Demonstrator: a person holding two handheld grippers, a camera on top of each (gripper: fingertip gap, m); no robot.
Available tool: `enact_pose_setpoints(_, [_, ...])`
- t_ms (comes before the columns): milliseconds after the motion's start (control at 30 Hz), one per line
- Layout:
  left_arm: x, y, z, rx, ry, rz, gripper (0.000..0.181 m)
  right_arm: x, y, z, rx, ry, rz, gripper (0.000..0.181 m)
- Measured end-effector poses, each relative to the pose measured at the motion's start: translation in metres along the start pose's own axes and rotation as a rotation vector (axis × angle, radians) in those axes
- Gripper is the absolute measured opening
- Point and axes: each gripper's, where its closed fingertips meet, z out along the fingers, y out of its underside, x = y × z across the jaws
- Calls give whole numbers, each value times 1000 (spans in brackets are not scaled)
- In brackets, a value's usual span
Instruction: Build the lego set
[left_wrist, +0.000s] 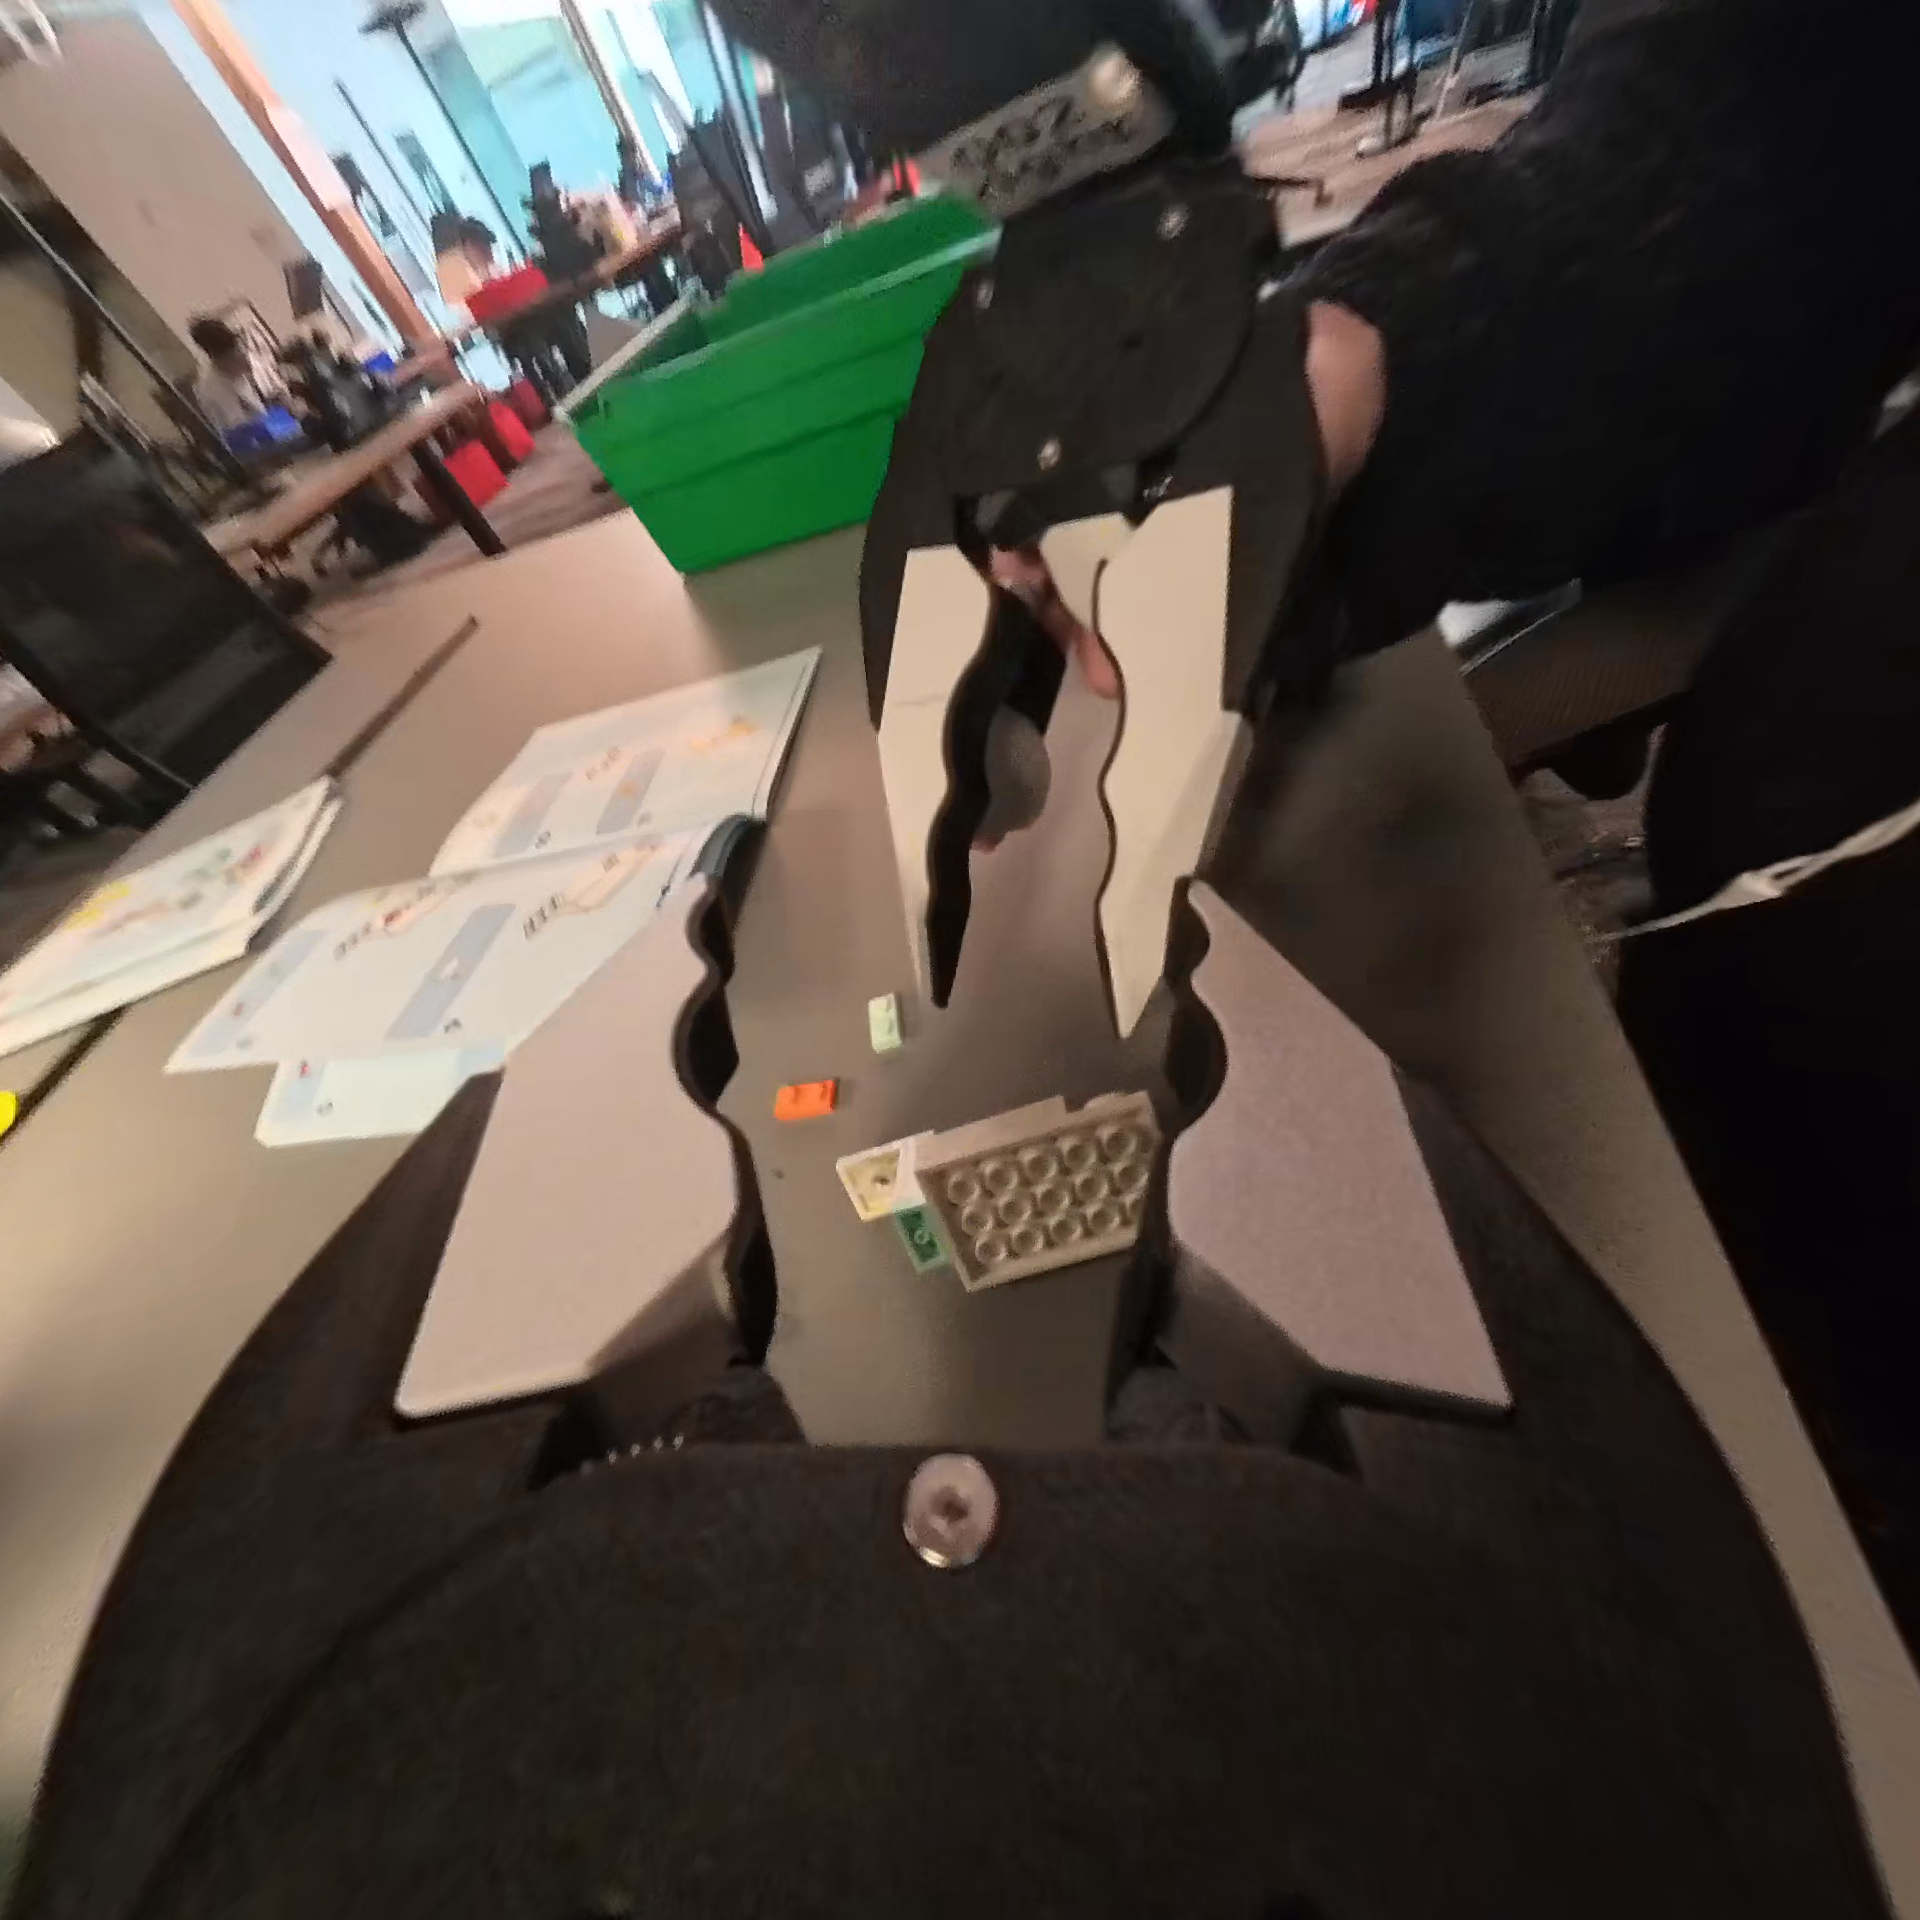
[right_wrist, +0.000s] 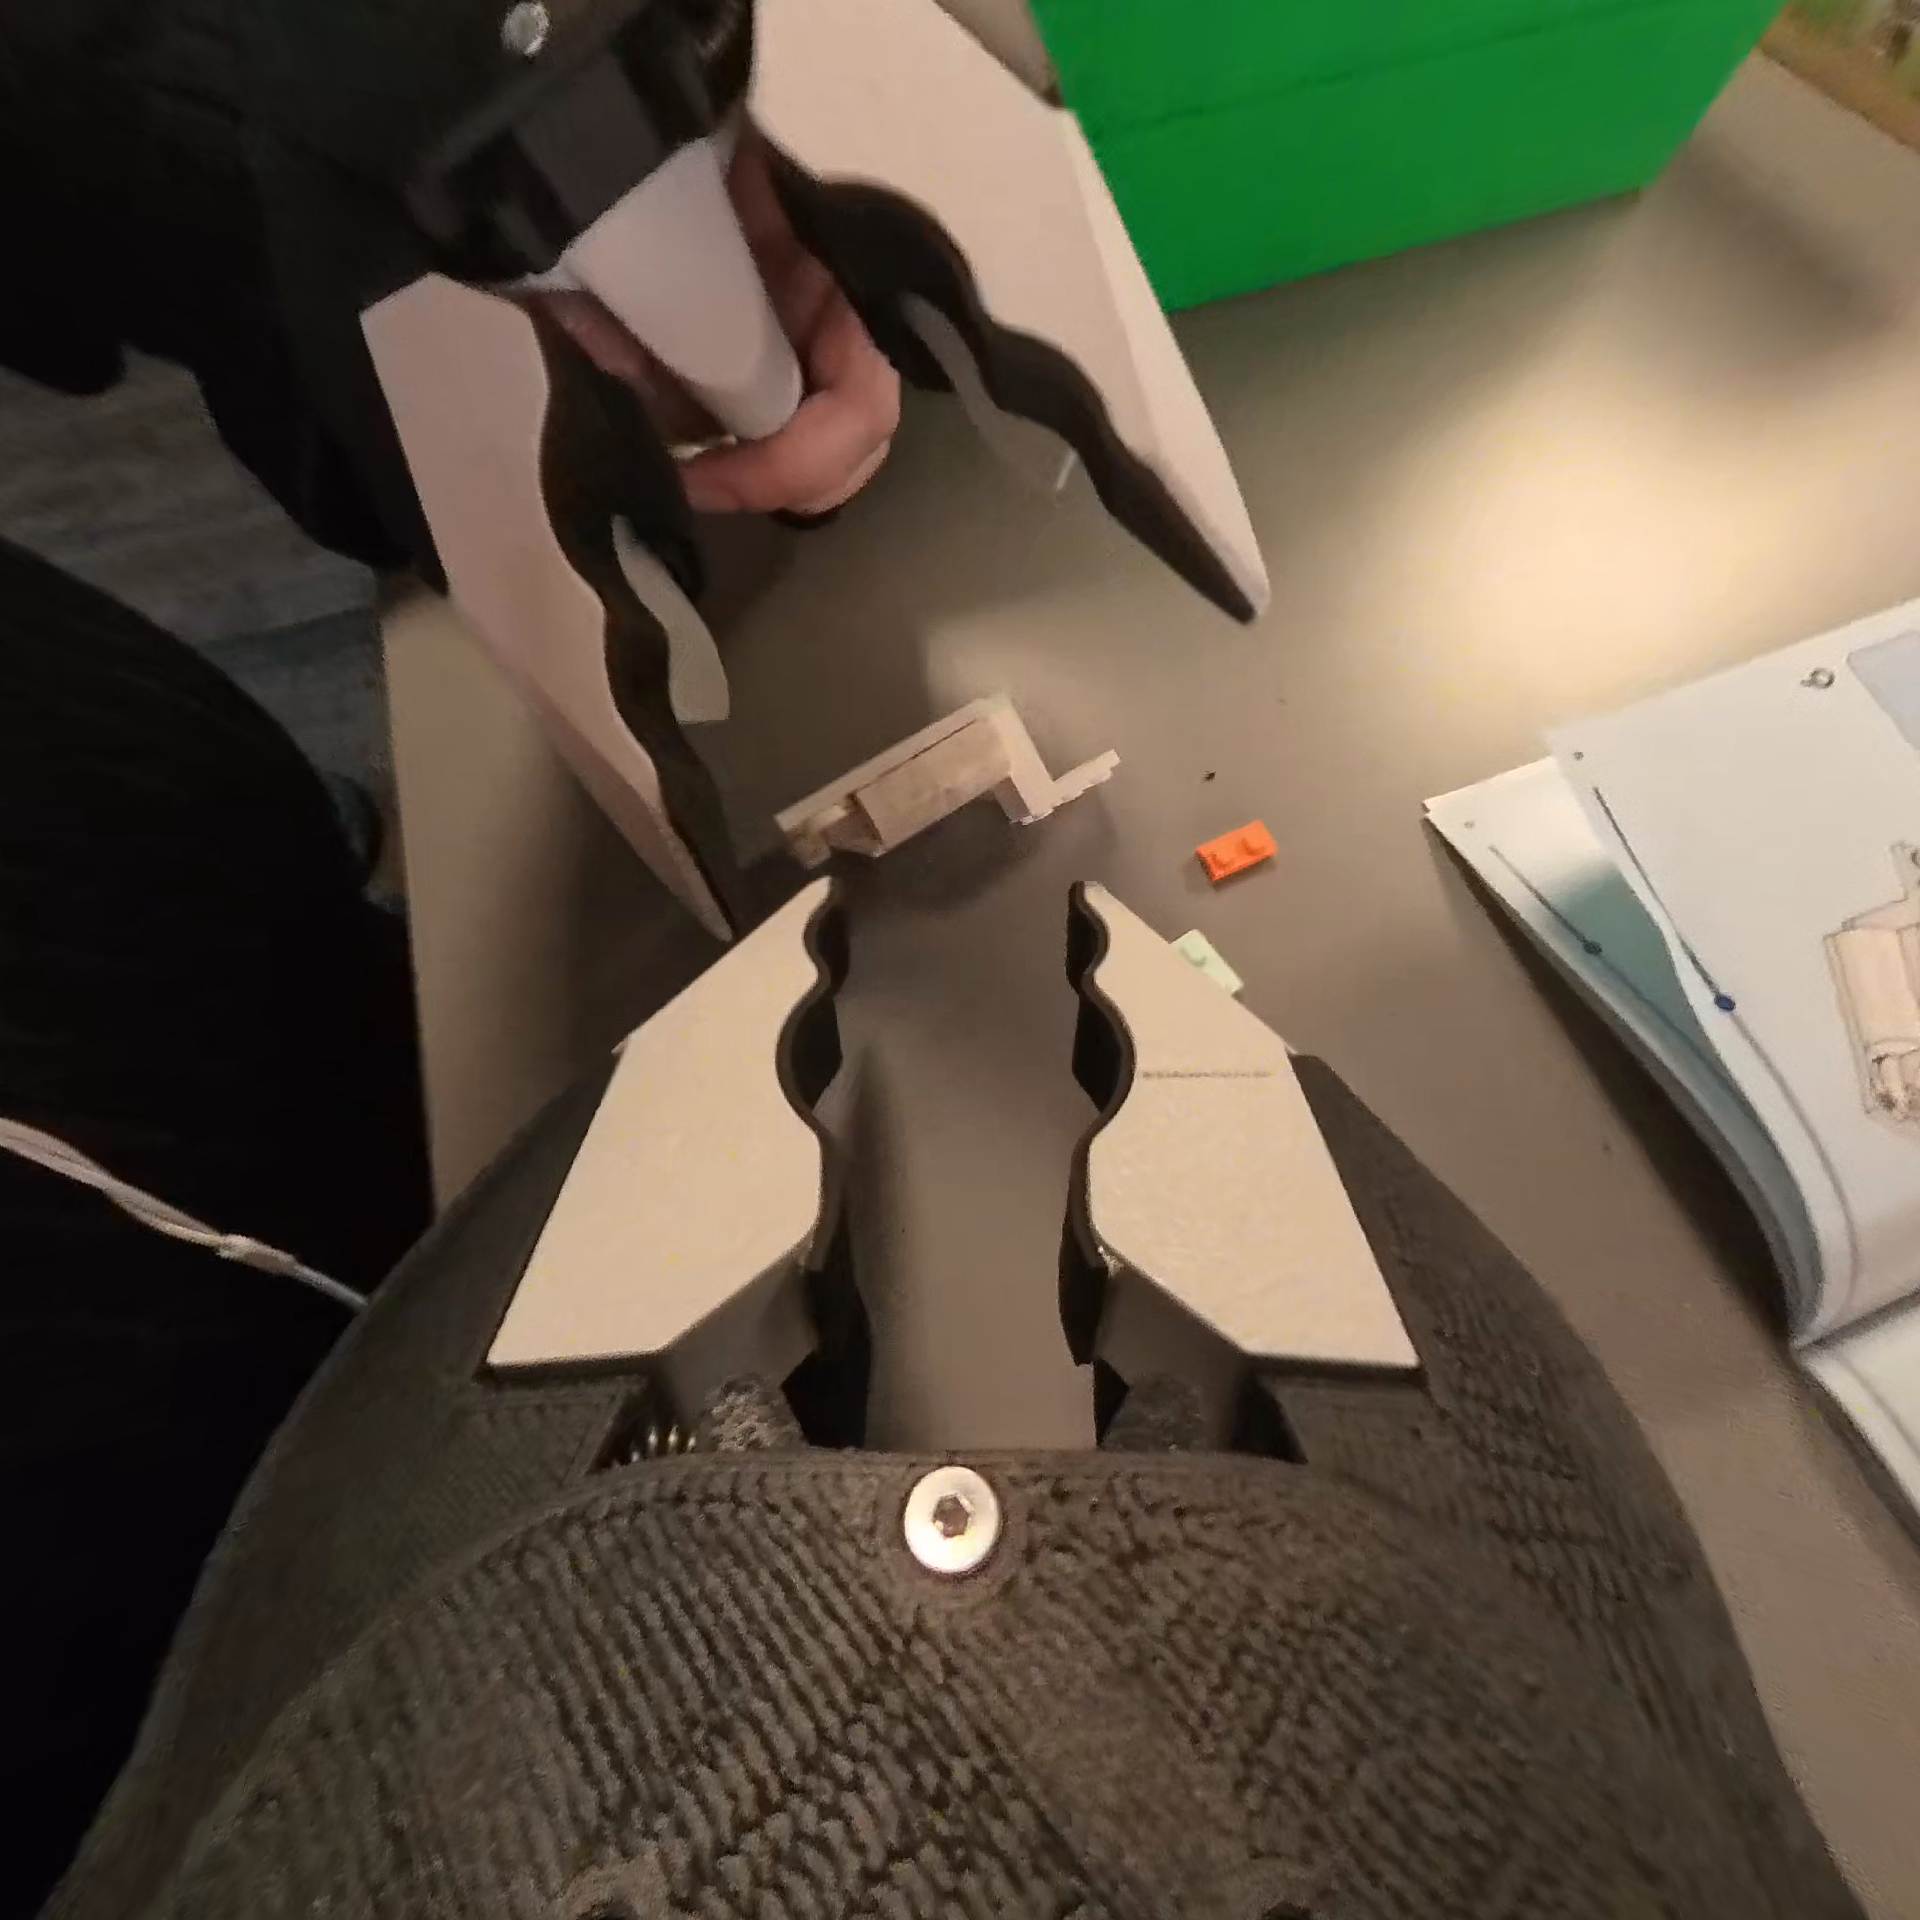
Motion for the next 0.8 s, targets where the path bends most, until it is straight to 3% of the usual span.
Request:
enact_pose_setpoints(200, [5,-38,-20,220,-41,130,76,-22,-6,2,26,-200,323,54])
enact_pose_setpoints(400, [0,-45,-25,252,-130,221,73,-20,-9,27,-11,-129,367,41])
enact_pose_setpoints(533, [-7,-43,-24,238,-164,176,72,-13,-9,32,-17,-48,249,17])
enact_pose_setpoints(600, [-17,-40,-24,226,-208,132,72,-1,-14,26,16,40,151,15])
enact_pose_setpoints(800, [-37,-35,-25,208,-294,-22,84,34,-36,-14,136,413,-425,12])
